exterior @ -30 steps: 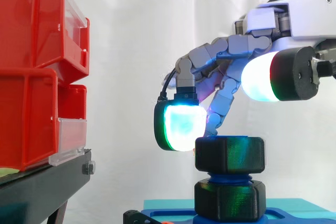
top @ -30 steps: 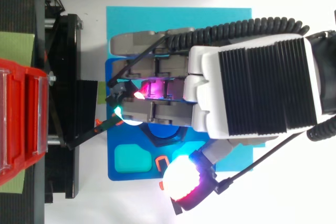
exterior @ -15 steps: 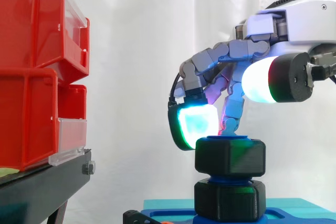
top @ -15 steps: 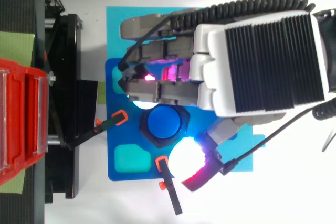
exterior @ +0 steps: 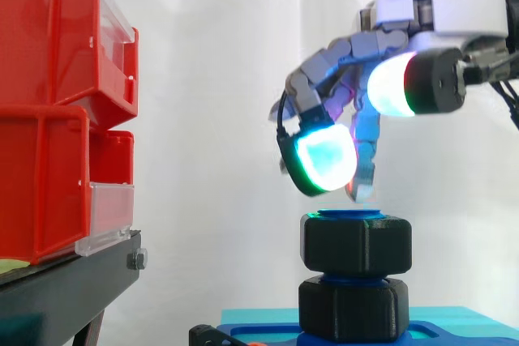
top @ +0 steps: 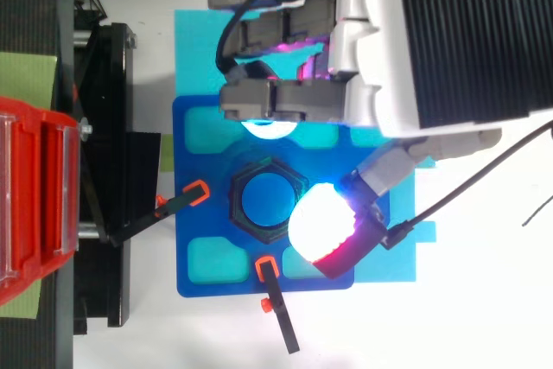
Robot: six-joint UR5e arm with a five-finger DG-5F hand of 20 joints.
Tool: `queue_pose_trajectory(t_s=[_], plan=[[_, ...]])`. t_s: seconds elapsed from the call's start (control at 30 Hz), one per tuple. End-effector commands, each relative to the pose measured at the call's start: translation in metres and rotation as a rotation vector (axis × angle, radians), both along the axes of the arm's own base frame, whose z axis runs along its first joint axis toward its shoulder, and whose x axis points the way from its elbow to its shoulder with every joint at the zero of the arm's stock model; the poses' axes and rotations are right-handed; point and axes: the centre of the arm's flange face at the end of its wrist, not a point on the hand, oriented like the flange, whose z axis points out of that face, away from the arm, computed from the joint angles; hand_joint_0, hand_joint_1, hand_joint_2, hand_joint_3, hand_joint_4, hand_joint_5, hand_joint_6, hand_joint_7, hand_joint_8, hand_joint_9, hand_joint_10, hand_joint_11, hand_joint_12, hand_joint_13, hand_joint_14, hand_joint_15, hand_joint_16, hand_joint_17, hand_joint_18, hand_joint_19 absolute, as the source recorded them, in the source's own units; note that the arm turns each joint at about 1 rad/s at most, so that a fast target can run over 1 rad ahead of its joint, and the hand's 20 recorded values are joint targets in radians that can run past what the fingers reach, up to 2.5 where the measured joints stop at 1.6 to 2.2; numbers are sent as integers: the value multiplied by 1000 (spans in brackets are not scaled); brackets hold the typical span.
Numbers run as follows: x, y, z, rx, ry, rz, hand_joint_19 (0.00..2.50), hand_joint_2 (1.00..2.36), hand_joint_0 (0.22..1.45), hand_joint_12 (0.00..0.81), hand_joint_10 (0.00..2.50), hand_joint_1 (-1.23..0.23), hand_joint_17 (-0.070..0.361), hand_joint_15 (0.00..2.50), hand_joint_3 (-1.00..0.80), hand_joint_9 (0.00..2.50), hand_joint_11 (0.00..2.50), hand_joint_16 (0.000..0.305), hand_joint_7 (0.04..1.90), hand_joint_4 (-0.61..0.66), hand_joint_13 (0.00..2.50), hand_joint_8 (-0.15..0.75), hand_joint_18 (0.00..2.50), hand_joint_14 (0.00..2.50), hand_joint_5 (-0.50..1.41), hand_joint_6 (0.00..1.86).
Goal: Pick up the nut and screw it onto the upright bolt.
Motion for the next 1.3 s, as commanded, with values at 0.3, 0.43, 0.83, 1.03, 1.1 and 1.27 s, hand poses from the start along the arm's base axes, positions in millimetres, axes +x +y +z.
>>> queue_pose_trajectory(t_s=[0.3,0.43,0.83,1.03,1.1,1.27], plan=[[7,24,-10,-4,-27,9,0,1000,532,239,0,-175,52,0,-500,1057,0,23,769,232,608,232,257,0,-73,503],[10,42,-32,50,-47,7,0,1000,529,250,0,-160,56,0,-500,997,0,25,722,221,557,226,209,0,-82,502],[7,56,-38,61,-9,21,0,1000,525,260,0,-138,59,0,-500,927,0,26,731,221,512,229,161,0,-83,502],[5,56,-40,58,11,23,0,1000,524,262,0,-136,59,0,-500,915,0,26,738,220,504,231,152,0,-80,503],[5,53,-40,52,9,24,0,1000,524,261,0,-136,59,0,-500,915,0,26,746,223,503,229,151,0,-79,503],[4,51,-41,43,12,23,0,1000,525,257,0,-139,57,0,-500,911,0,25,803,229,503,239,145,0,-72,503]])
